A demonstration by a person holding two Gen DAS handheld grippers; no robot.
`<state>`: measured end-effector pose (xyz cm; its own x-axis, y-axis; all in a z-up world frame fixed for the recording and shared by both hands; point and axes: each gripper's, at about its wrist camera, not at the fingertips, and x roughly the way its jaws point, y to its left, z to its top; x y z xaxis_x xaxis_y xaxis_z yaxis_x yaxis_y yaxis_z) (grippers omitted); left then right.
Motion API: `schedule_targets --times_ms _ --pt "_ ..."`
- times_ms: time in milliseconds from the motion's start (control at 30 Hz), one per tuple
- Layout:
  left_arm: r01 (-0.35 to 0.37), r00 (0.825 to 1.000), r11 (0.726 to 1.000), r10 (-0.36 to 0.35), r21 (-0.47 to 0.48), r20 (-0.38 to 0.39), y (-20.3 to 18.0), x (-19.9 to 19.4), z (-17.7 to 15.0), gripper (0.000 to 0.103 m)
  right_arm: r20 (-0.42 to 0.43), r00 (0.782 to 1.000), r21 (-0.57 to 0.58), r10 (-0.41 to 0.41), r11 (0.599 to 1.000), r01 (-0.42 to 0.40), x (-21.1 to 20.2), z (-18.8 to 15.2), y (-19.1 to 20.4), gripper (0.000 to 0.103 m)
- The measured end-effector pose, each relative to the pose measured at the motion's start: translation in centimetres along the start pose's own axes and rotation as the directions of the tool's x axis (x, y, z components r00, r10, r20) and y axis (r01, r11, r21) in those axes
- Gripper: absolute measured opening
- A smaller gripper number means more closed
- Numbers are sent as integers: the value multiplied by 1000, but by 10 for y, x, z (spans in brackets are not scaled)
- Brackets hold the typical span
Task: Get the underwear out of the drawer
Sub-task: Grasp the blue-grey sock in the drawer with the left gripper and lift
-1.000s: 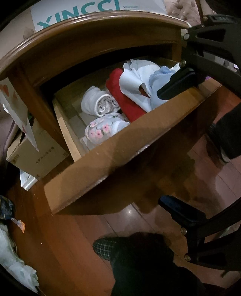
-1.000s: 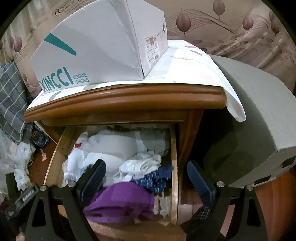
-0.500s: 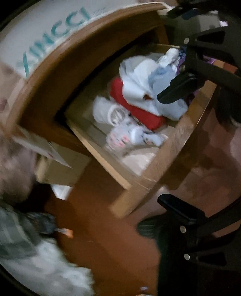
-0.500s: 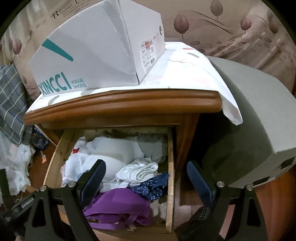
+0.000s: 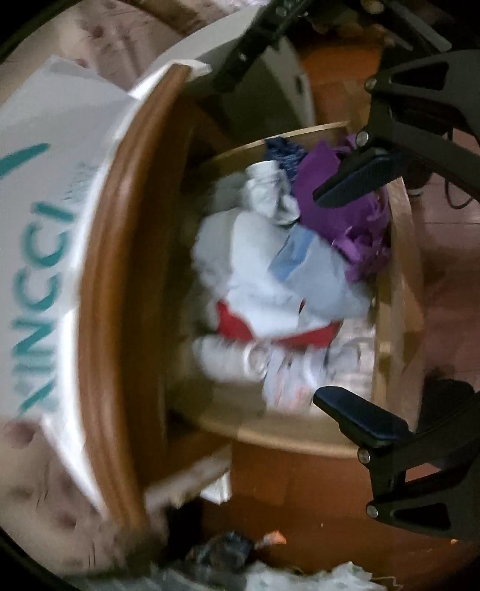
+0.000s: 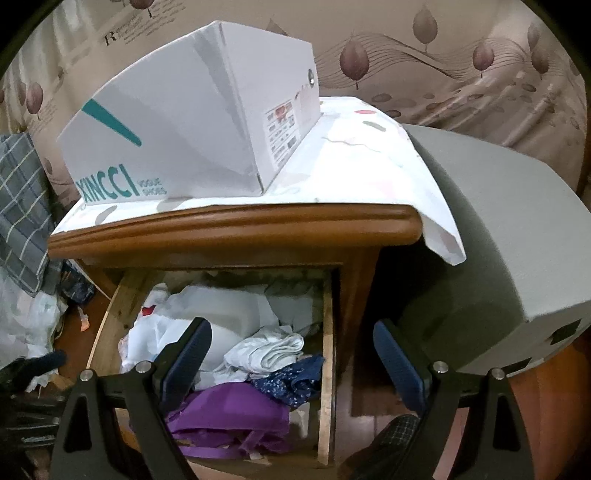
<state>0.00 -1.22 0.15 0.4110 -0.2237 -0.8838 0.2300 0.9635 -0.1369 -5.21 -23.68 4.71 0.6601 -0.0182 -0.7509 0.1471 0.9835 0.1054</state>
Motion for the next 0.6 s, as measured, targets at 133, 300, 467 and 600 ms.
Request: schedule_targets --times_ms 133,300,467,600 --pt "29 990 999 -23 39 -140 -9 31 9 81 11 1000 10 -8 1000 8 -3 2 -6 92" --pt "44 969 999 -47 -18 -241 -3 63 13 79 20 1000 26 -8 1000 7 -6 4 -13 92" --pt "52 947 997 -66 -53 -314 -5 87 14 78 17 1000 51 0 999 -1 -7 4 -18 92" --pt "27 934 997 -51 -72 -353 -6 104 17 78 17 1000 43 1 999 -2 -8 4 -18 92"
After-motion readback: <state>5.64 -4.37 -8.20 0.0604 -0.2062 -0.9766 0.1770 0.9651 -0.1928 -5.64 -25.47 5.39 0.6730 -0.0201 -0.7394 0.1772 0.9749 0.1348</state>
